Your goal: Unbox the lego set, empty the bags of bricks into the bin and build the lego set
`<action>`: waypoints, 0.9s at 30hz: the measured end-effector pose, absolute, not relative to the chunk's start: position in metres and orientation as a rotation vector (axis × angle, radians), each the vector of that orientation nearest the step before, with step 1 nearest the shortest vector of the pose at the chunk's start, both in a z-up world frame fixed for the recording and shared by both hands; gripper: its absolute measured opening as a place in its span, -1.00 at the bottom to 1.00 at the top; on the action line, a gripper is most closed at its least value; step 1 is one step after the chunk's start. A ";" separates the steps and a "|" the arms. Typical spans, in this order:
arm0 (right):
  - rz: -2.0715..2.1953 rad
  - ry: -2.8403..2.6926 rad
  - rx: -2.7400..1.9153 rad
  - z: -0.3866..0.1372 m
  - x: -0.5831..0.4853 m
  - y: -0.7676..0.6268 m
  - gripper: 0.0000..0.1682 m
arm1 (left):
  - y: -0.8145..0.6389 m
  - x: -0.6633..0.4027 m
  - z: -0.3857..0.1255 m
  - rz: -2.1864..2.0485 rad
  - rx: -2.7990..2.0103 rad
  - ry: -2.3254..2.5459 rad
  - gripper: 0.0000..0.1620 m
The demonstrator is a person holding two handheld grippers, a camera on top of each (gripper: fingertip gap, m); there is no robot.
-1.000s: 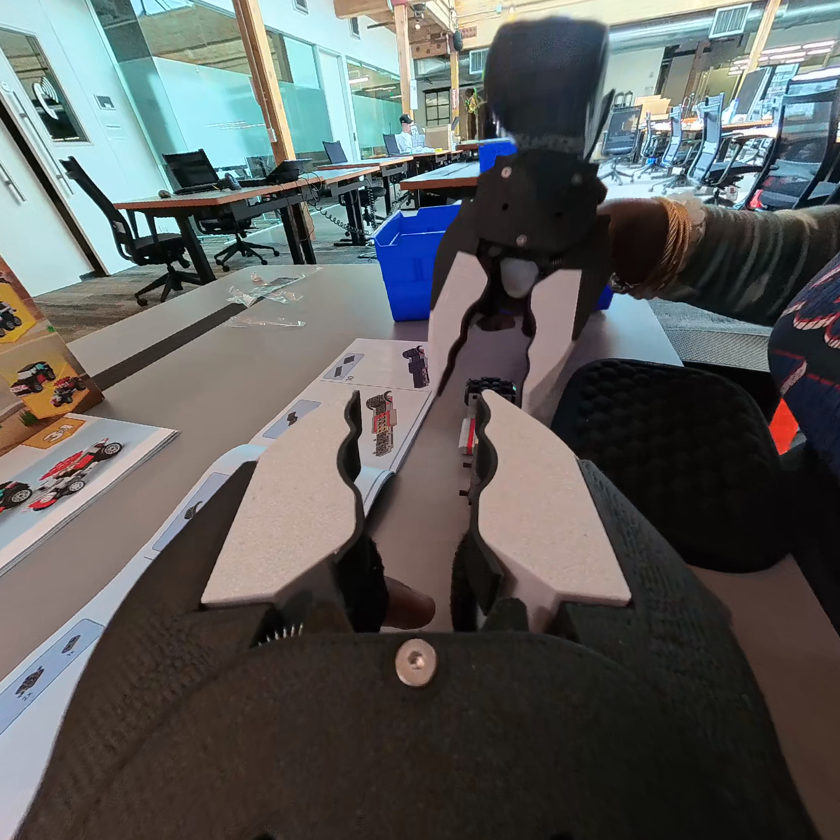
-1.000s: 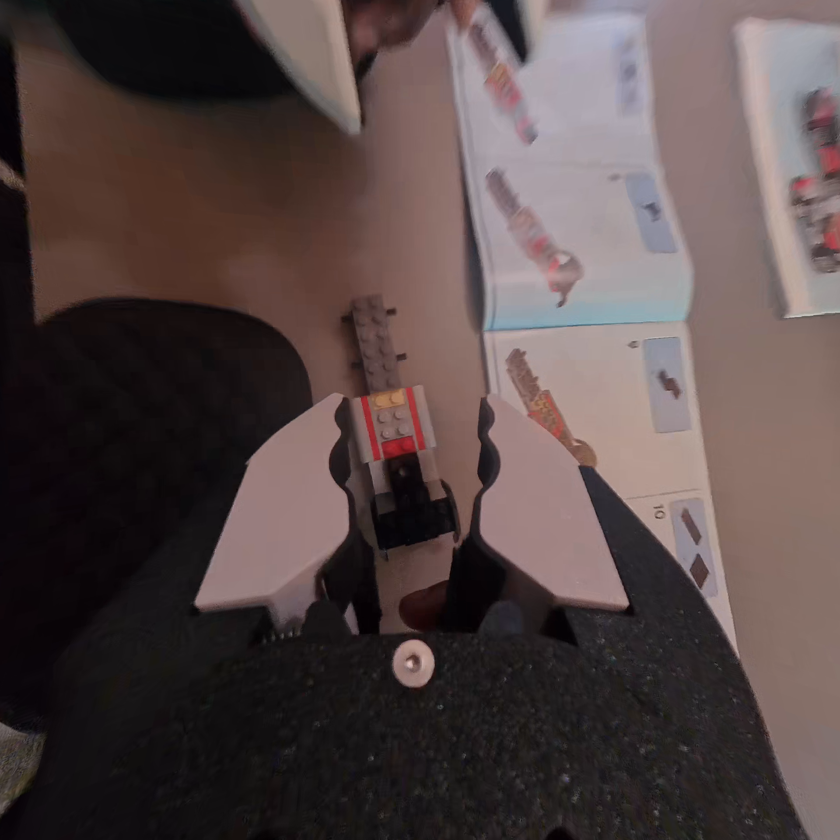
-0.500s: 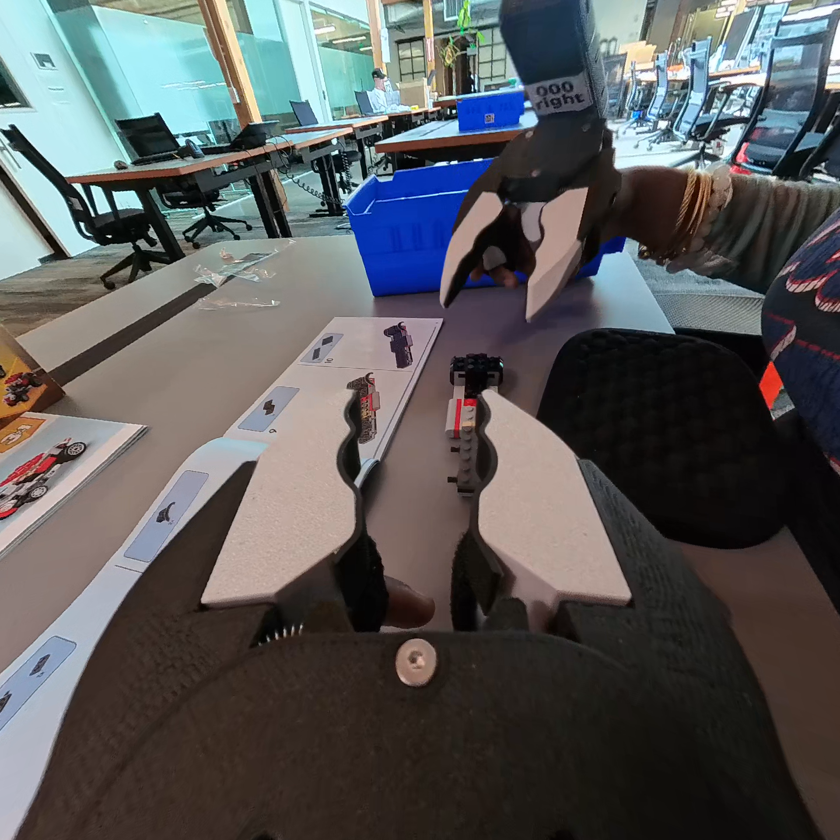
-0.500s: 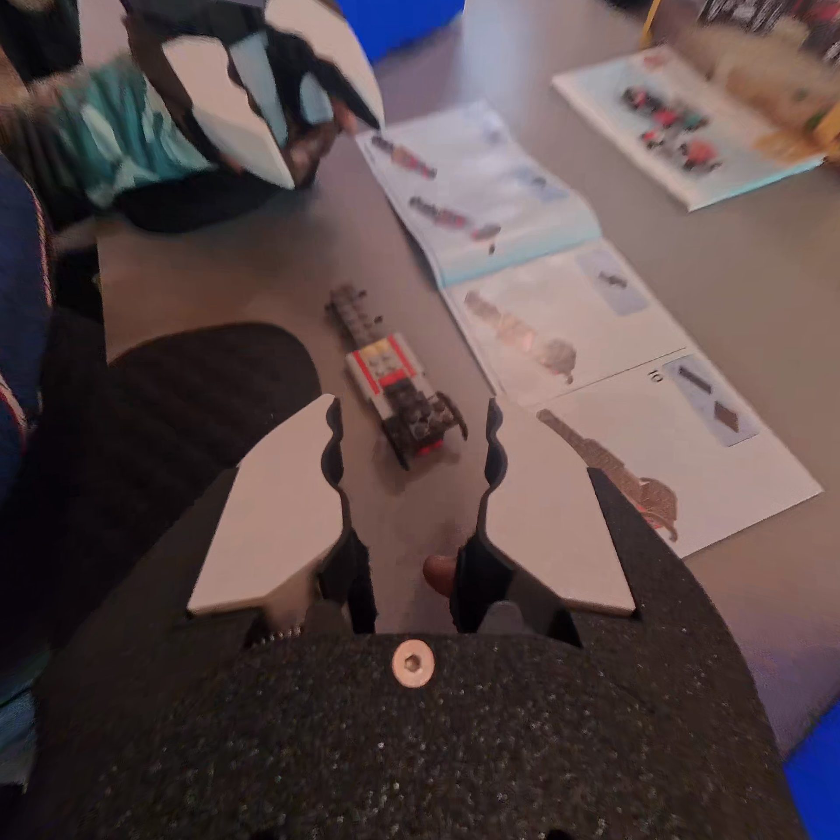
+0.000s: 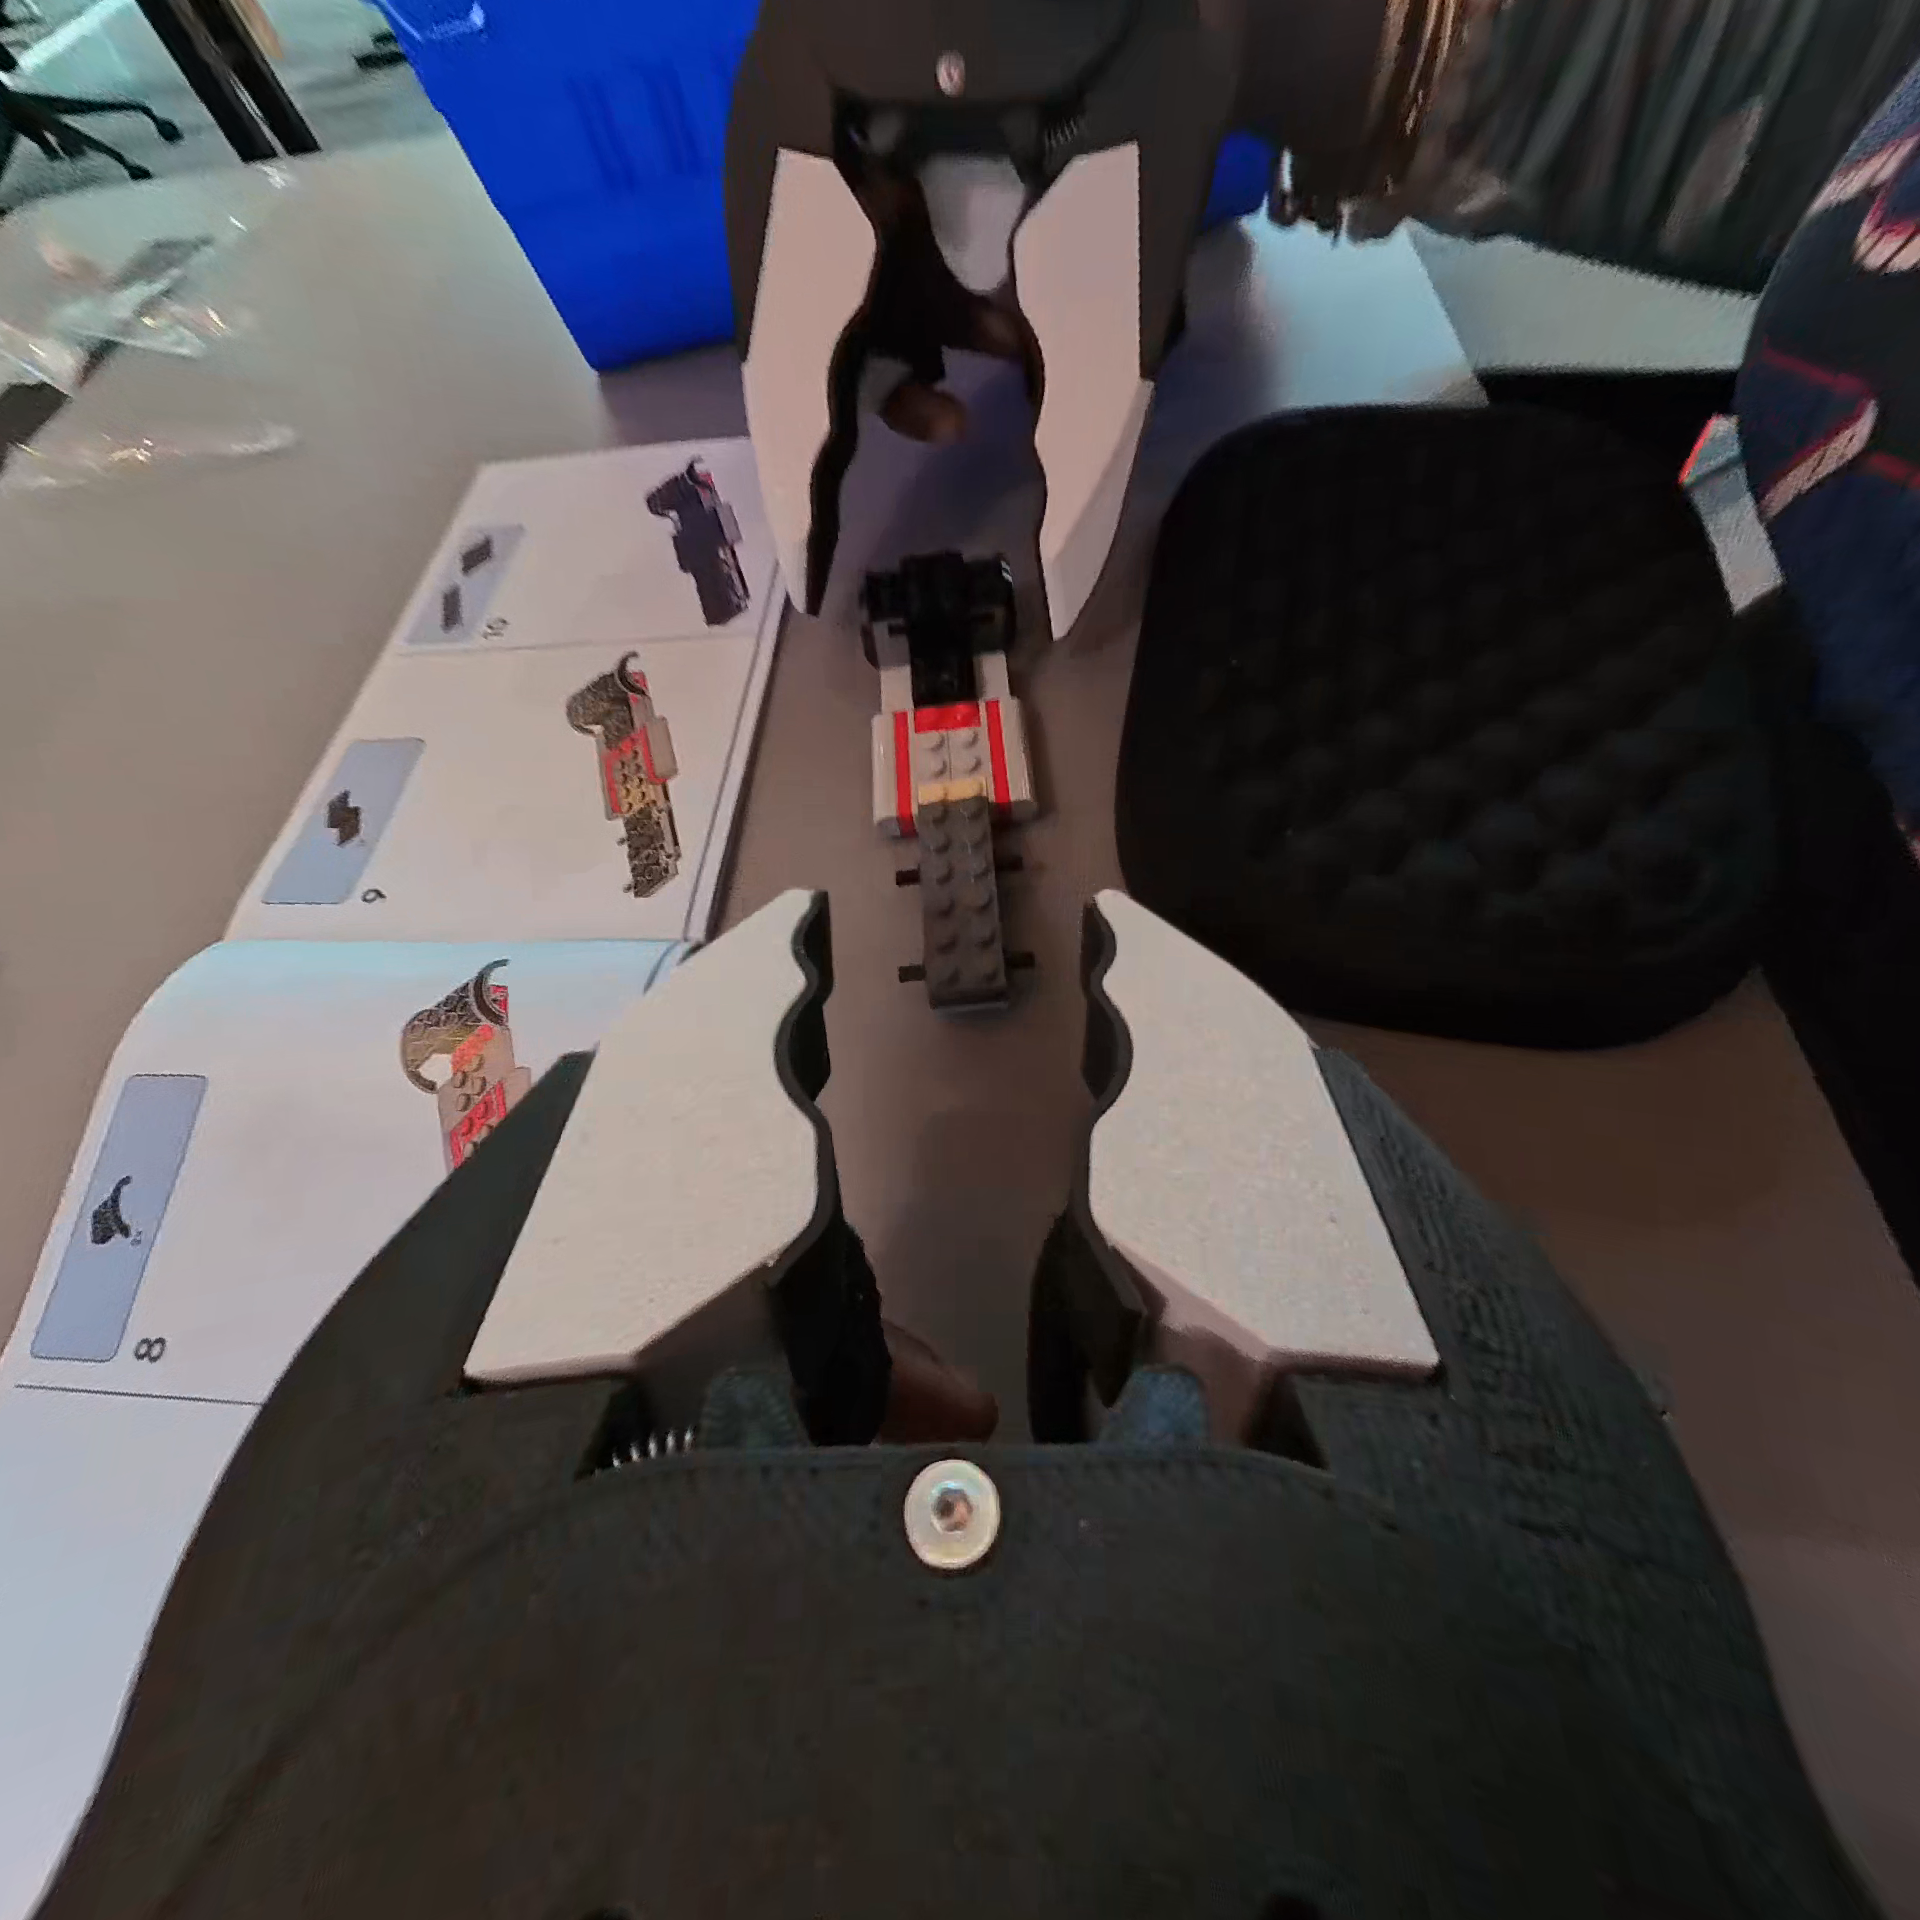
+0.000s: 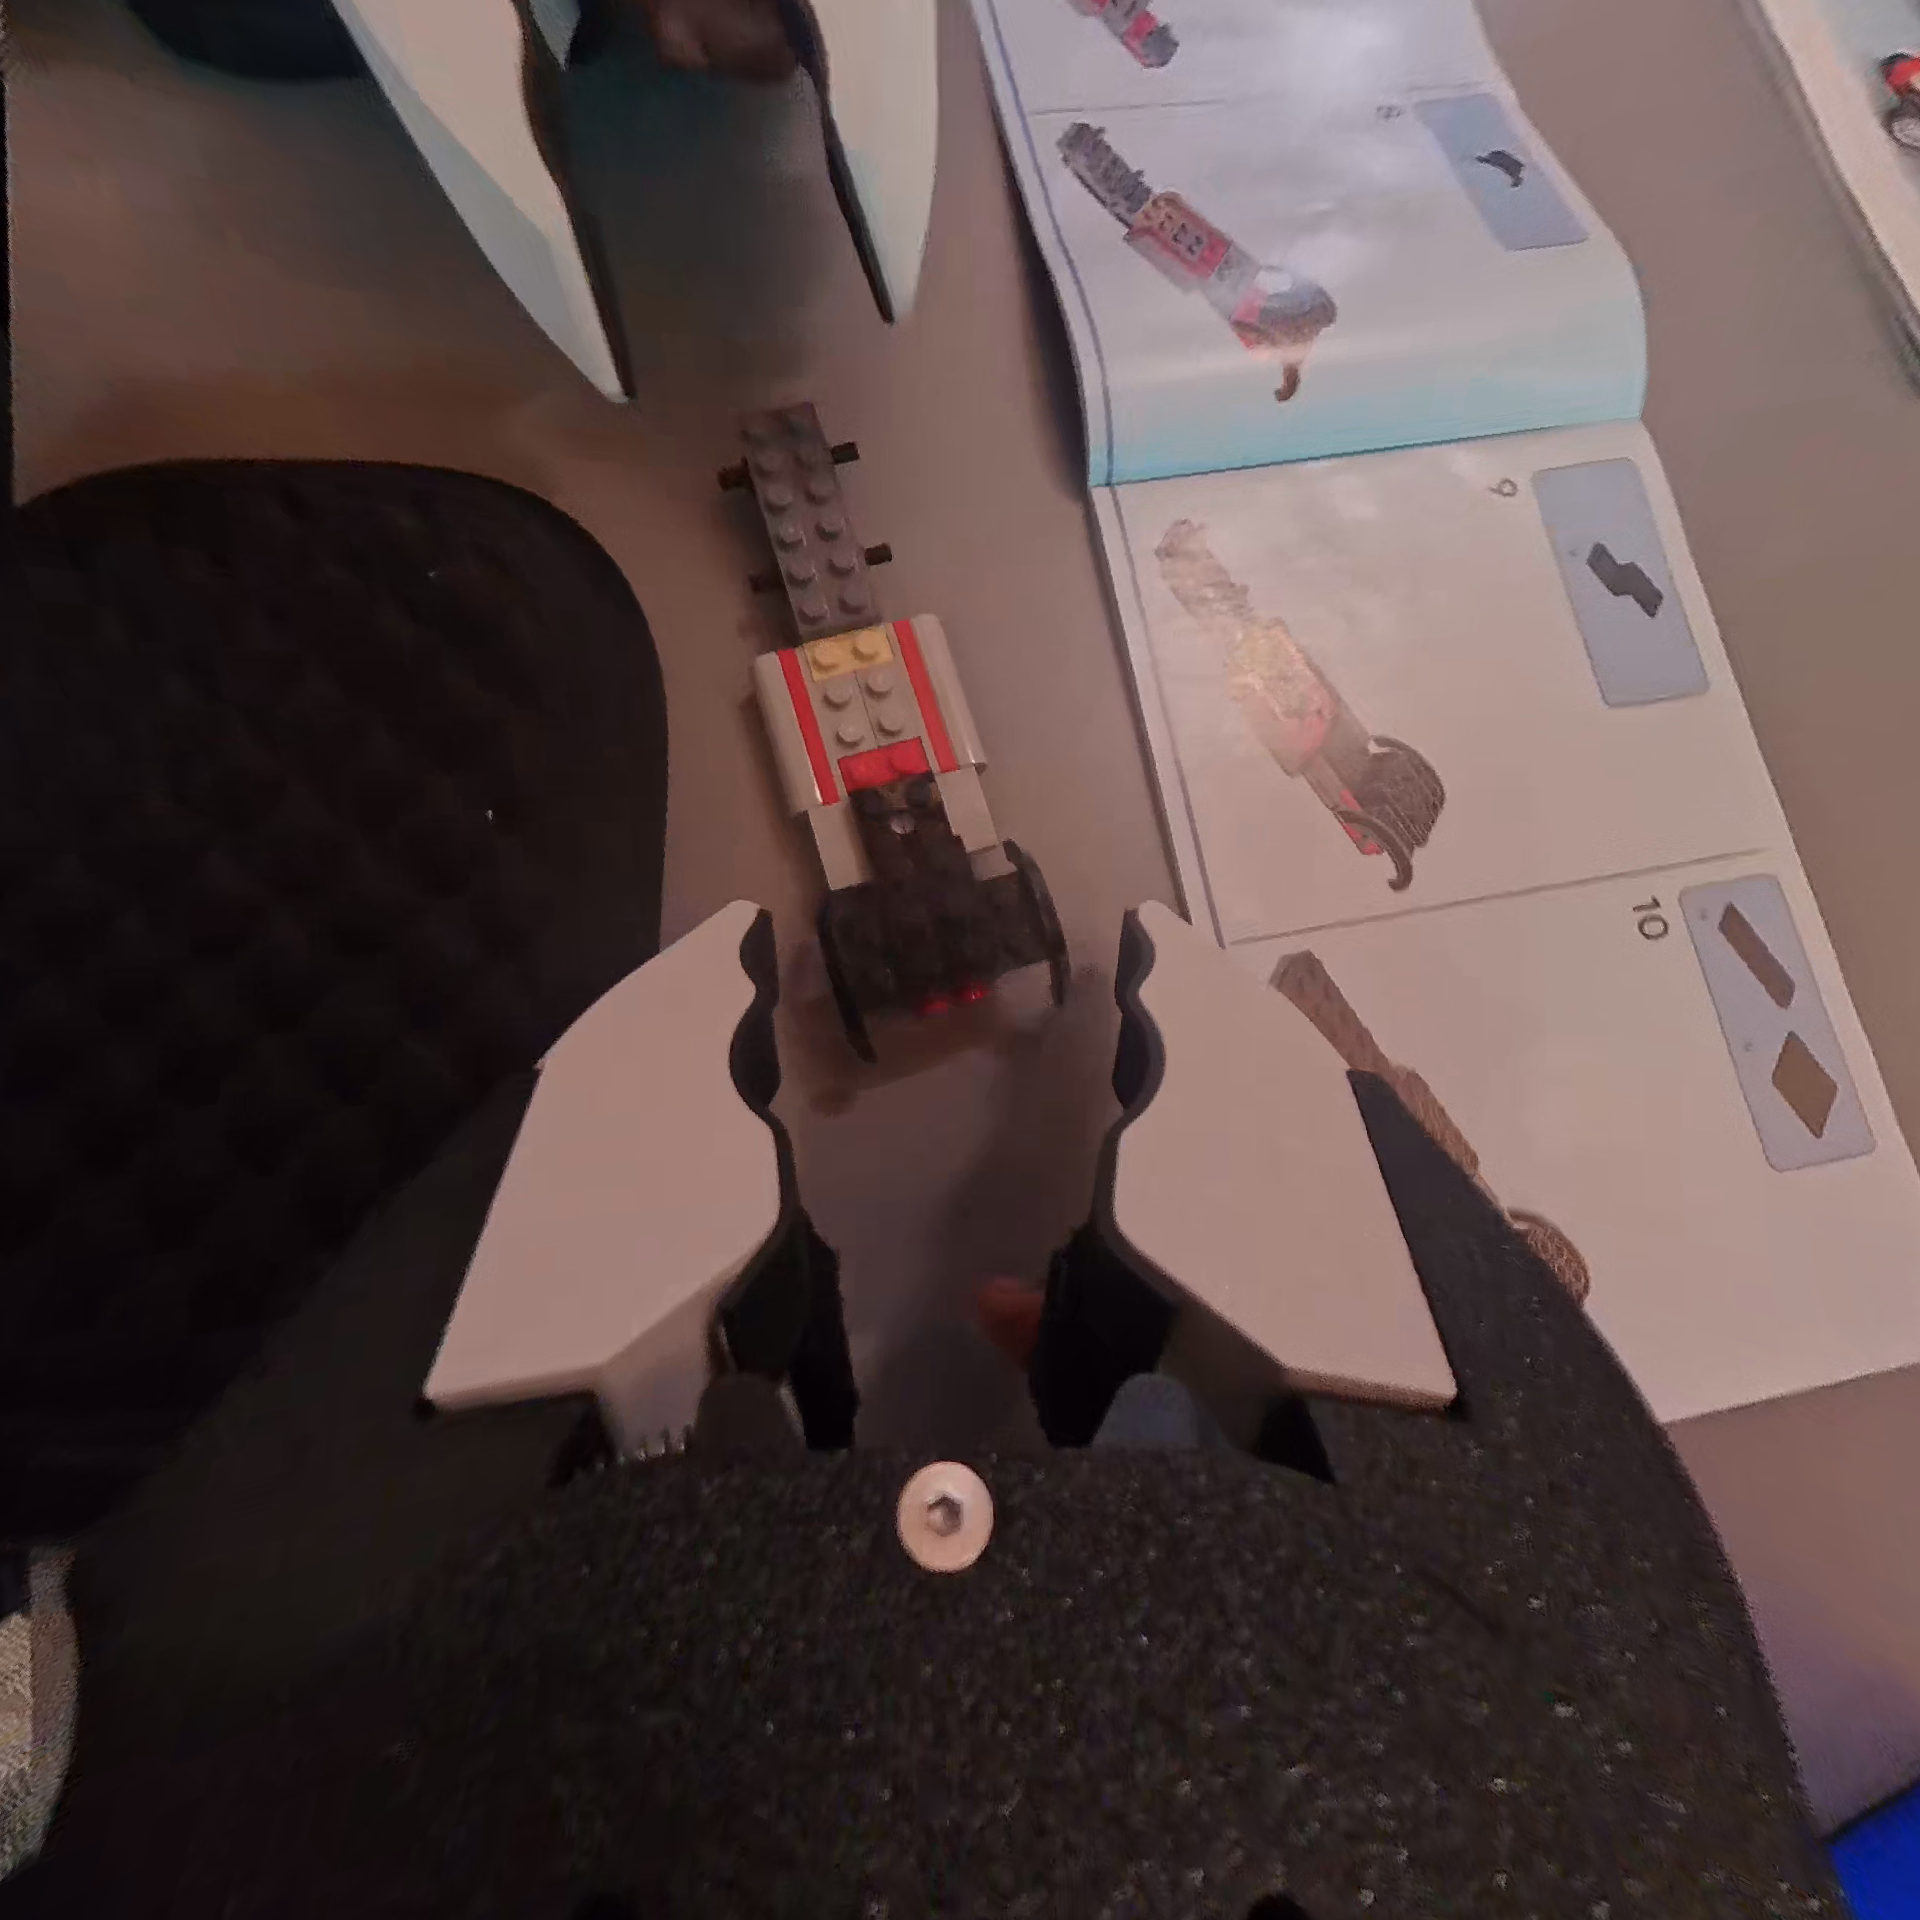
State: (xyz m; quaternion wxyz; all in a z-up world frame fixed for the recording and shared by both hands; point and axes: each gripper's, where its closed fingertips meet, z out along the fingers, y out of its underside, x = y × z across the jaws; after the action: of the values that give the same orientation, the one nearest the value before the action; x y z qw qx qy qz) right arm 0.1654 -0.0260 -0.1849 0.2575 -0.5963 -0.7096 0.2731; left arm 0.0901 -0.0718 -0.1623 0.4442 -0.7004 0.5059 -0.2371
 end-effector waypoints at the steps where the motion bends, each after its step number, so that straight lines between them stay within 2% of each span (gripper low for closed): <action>1: 0.738 -1.950 -1.596 -0.184 0.163 -0.028 -0.26 | -0.072 0.090 -0.165 -0.570 -1.749 1.268 -0.44; 5: 0.750 -2.067 -1.507 -0.175 0.145 -0.040 -0.32 | -0.071 0.092 -0.176 -0.514 -1.800 1.318 -0.47; 9: 0.644 -2.223 -1.508 -0.188 0.134 -0.041 -0.37 | -0.070 0.092 -0.187 -0.452 -1.844 1.366 -0.53; 12: 0.667 -2.267 -1.541 -0.192 0.134 -0.043 -0.53 | -0.070 0.092 -0.188 -0.430 -1.843 1.375 -0.60; 16: 0.654 -2.268 -1.543 -0.192 0.133 -0.045 -0.53 | -0.070 0.092 -0.189 -0.427 -1.848 1.374 -0.67; 27: 0.683 -2.242 -1.568 -0.192 0.132 -0.046 -0.53 | -0.069 0.092 -0.189 -0.417 -1.846 1.375 -0.70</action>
State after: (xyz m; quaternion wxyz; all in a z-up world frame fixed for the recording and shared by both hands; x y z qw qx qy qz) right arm 0.1316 -0.0462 -0.1924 0.1602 -0.5489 -0.7847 0.2393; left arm 0.0918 -0.0694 -0.1892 0.3906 -0.7264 0.5412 -0.1641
